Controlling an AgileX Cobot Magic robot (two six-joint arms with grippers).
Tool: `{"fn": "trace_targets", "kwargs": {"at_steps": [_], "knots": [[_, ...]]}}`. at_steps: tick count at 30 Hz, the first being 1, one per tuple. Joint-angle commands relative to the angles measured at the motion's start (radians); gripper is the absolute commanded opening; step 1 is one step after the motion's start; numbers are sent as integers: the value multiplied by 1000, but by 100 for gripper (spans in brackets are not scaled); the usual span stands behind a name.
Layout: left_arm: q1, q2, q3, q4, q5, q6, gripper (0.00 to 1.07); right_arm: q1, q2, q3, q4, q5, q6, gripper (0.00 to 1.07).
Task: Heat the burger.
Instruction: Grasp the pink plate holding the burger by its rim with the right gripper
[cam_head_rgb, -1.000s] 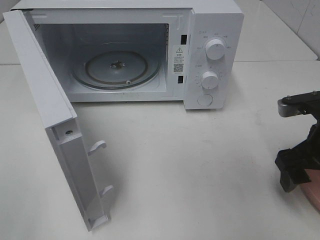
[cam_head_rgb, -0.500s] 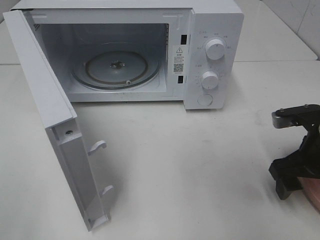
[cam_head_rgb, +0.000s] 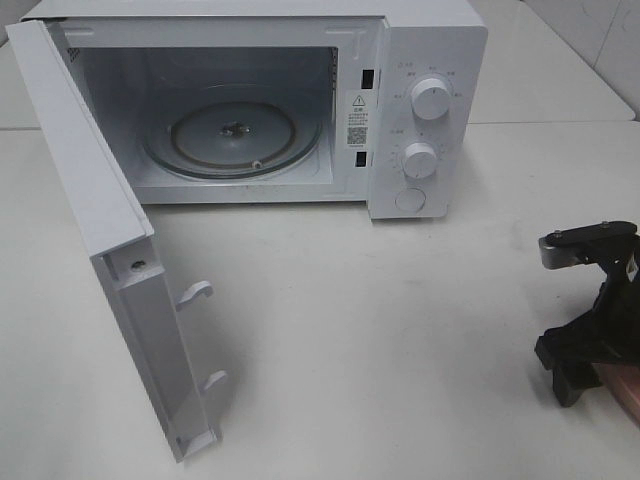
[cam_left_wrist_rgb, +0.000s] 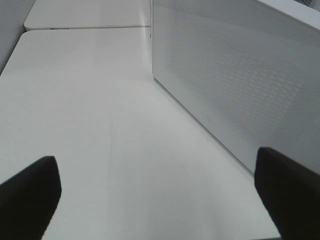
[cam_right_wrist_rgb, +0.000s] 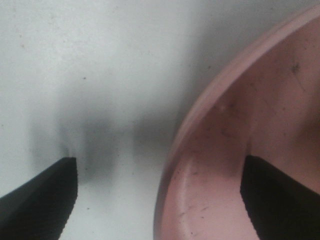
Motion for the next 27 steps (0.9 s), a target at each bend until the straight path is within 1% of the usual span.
{"fn": "trace_targets", "kwargs": {"at_steps": [1, 7, 8, 9, 10, 11, 12, 13, 14, 15, 16, 17, 18, 19, 20, 21, 22, 23, 27], "knots": [[2, -21, 4, -4, -8, 3, 103, -8, 23, 4, -10, -11, 7, 84], [2, -21, 4, -4, -8, 3, 103, -8, 31, 4, -22, -30, 7, 82], [2, -21, 4, -4, -8, 3, 103, -8, 31, 4, -25, -29, 7, 81], [2, -21, 4, -4, -8, 3, 103, -8, 31, 4, -41, -24, 14, 78], [2, -21, 4, -4, -8, 3, 103, -8, 31, 4, -41, -24, 14, 78], [2, -21, 4, -4, -8, 3, 103, -8, 31, 4, -49, -21, 24, 74], [2, -21, 4, -4, -8, 3, 103, -8, 31, 4, -69, -18, 43, 65], [2, -21, 4, -4, -8, 3, 103, -8, 31, 4, -69, -18, 43, 65], [2, -21, 4, -4, -8, 3, 103, -8, 31, 4, -92, -8, 80, 53], [2, -21, 4, -4, -8, 3, 103, -8, 31, 4, -92, -8, 80, 53], [2, -21, 4, -4, -8, 3, 103, -8, 31, 4, -101, -3, 93, 47], [2, -21, 4, -4, -8, 3, 103, -8, 31, 4, -120, 6, 120, 34], [2, -21, 4, -4, -8, 3, 103, -8, 31, 4, -120, 6, 120, 34], [2, -21, 4, -4, -8, 3, 103, -8, 31, 4, -125, 11, 132, 27], [2, -21, 4, -4, -8, 3, 103, -8, 31, 4, -128, 17, 142, 15], [2, -21, 4, -4, -8, 3, 103, -8, 31, 4, -128, 17, 142, 15], [2, -21, 4, -4, -8, 3, 103, -8, 31, 4, -128, 18, 142, 10], [2, -21, 4, -4, -8, 3, 103, -8, 31, 4, -128, 21, 142, 2], [2, -21, 4, -4, -8, 3, 103, -8, 31, 4, -127, 28, 142, 0]]}}
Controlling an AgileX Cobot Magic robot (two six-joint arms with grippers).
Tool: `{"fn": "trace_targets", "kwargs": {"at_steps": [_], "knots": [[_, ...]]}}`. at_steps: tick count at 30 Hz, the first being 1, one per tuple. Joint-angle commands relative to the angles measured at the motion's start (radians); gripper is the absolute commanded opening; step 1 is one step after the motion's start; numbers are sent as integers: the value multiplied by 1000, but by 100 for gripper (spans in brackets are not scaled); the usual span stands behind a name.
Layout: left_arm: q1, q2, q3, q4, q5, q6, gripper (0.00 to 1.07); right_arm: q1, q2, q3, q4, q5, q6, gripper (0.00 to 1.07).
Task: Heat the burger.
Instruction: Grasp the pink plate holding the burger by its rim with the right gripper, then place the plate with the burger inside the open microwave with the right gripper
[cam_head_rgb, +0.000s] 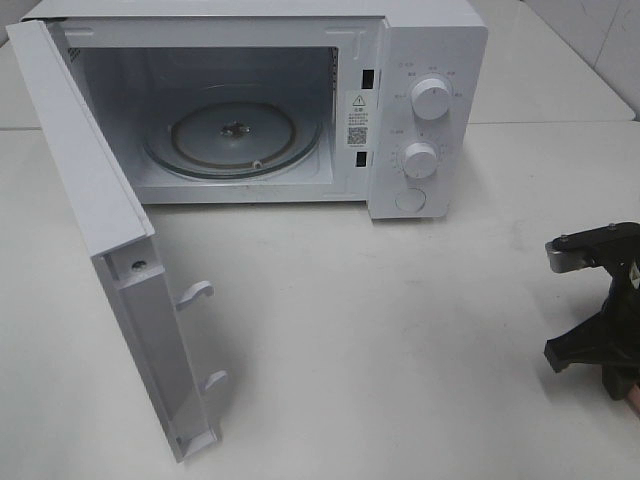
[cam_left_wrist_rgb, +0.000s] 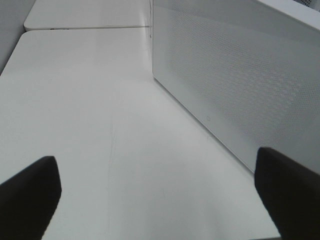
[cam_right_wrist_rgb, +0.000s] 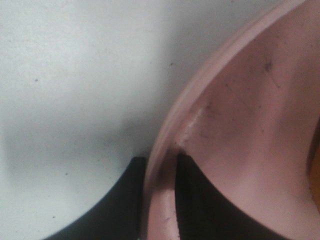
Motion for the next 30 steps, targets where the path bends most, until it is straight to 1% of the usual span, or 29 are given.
{"fn": "trace_targets", "kwargs": {"at_steps": [1, 10, 15, 16, 17, 21, 22, 24, 30], "knots": [[2, -21, 4, -4, -7, 3, 103, -5, 13, 5, 0, 16, 12, 0], [2, -21, 4, -4, -7, 3, 103, 3, -10, -18, -4, 86, 20, 0], [2, -21, 4, -4, -7, 3, 103, 49, -54, -18, -77, 124, 70, 0], [2, -21, 4, -4, -7, 3, 103, 49, -54, -18, -77, 124, 70, 0], [2, -21, 4, -4, -7, 3, 103, 66, -56, -18, -112, 140, 107, 0], [2, -21, 4, -4, -7, 3, 103, 83, -56, -18, -155, 153, 153, 0], [2, -21, 4, -4, -7, 3, 103, 99, -56, -18, -184, 171, 182, 0], [2, -21, 4, -4, -7, 3, 103, 104, -56, -18, -195, 180, 197, 0], [2, -21, 4, -4, -7, 3, 103, 157, -56, -18, -265, 233, 270, 0]]}}
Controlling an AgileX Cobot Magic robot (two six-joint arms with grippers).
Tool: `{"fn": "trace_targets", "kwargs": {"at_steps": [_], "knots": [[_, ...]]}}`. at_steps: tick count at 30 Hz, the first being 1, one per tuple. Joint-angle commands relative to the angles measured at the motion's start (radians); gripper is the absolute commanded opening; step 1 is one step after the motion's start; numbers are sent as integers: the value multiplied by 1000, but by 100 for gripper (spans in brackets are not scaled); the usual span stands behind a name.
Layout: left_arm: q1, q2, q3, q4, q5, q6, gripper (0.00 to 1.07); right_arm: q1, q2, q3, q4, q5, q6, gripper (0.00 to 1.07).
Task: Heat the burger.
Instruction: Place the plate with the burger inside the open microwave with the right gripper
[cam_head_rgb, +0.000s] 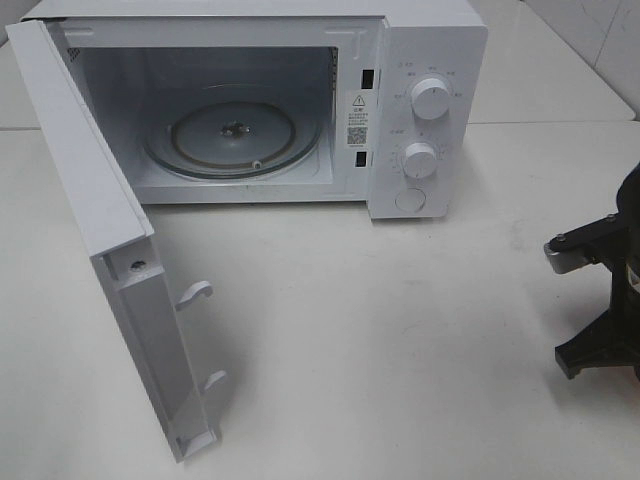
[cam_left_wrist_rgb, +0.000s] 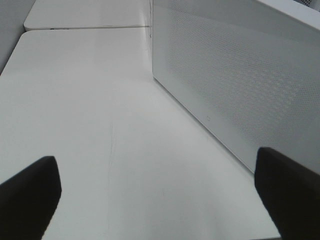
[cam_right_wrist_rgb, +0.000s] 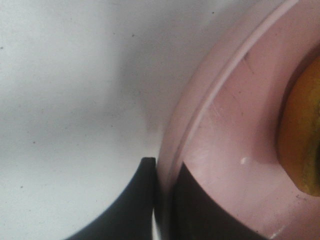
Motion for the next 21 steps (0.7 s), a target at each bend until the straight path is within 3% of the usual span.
{"fn": "trace_targets", "kwargs": {"at_steps": [1, 21], "knots": [[2, -21, 4, -4, -7, 3, 103, 28, -7, -4, -64, 56, 42, 0], [2, -21, 4, -4, -7, 3, 103, 168, -61, -3, -108, 127, 80, 0]]}}
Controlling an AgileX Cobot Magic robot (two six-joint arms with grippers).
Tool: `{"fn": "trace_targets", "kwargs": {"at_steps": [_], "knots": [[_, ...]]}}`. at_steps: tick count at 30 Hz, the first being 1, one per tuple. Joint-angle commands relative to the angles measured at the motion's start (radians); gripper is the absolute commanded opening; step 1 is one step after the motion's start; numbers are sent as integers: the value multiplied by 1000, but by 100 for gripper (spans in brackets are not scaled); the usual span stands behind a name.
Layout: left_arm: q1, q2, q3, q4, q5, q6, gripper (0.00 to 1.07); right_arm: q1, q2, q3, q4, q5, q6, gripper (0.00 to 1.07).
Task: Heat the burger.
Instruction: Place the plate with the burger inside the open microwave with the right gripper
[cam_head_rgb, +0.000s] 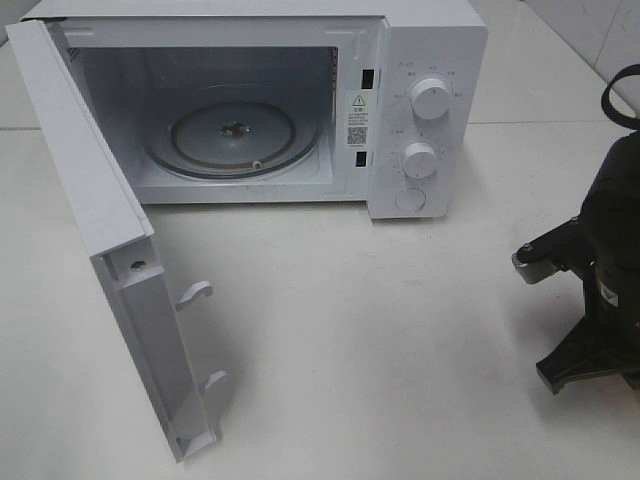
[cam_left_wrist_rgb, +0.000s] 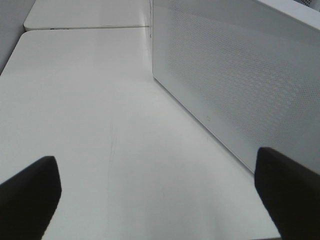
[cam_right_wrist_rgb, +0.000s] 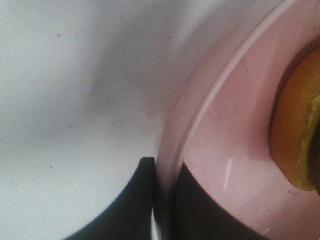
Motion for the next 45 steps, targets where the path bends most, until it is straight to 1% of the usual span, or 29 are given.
{"fn": "trace_targets", "kwargs": {"at_steps": [1, 2, 4, 9, 12, 14, 24, 28, 34, 35, 37, 38, 39, 41, 43, 44, 45], "knots": [[2, -21, 4, -4, -7, 3, 103, 17, -55, -4, -53, 68, 10, 1], [2, -21, 4, -4, -7, 3, 103, 17, -55, -4, -53, 68, 10, 1], [2, -21, 4, -4, -7, 3, 103, 17, -108, -4, -65, 103, 9, 0], [2, -21, 4, -4, -7, 3, 103, 17, -142, 1, -64, 119, 9, 0], [2, -21, 4, -4, -7, 3, 103, 40, -174, 13, -64, 133, 2, 0], [2, -21, 4, -4, -7, 3, 103, 80, -218, 28, -64, 151, 2, 0], [2, -21, 4, -4, -7, 3, 103, 150, -299, 44, -65, 191, -13, 0], [2, -21, 4, -4, -7, 3, 103, 203, -332, 44, -67, 227, -21, 0], [2, -21, 4, -4, -7, 3, 103, 254, -350, 44, -68, 254, -36, 1], [2, -21, 4, -4, -7, 3, 103, 276, -350, 44, -68, 265, -39, 1], [2, -21, 4, -4, -7, 3, 103, 285, -350, 44, -68, 267, -42, 1], [2, -21, 4, -4, -7, 3, 103, 307, -350, 44, -68, 275, -44, 1], [2, -21, 4, -4, -7, 3, 103, 307, -350, 44, -68, 275, -44, 1], [2, -21, 4, -4, -7, 3, 103, 340, -350, 44, -68, 283, -44, 1], [2, -21, 4, -4, -7, 3, 103, 353, -350, 44, -68, 286, -44, 1], [2, -21, 4, -4, -7, 3, 103, 380, -350, 44, -68, 294, -44, 1], [2, -21, 4, -4, -7, 3, 103, 380, -350, 44, -68, 294, -44, 1]]}}
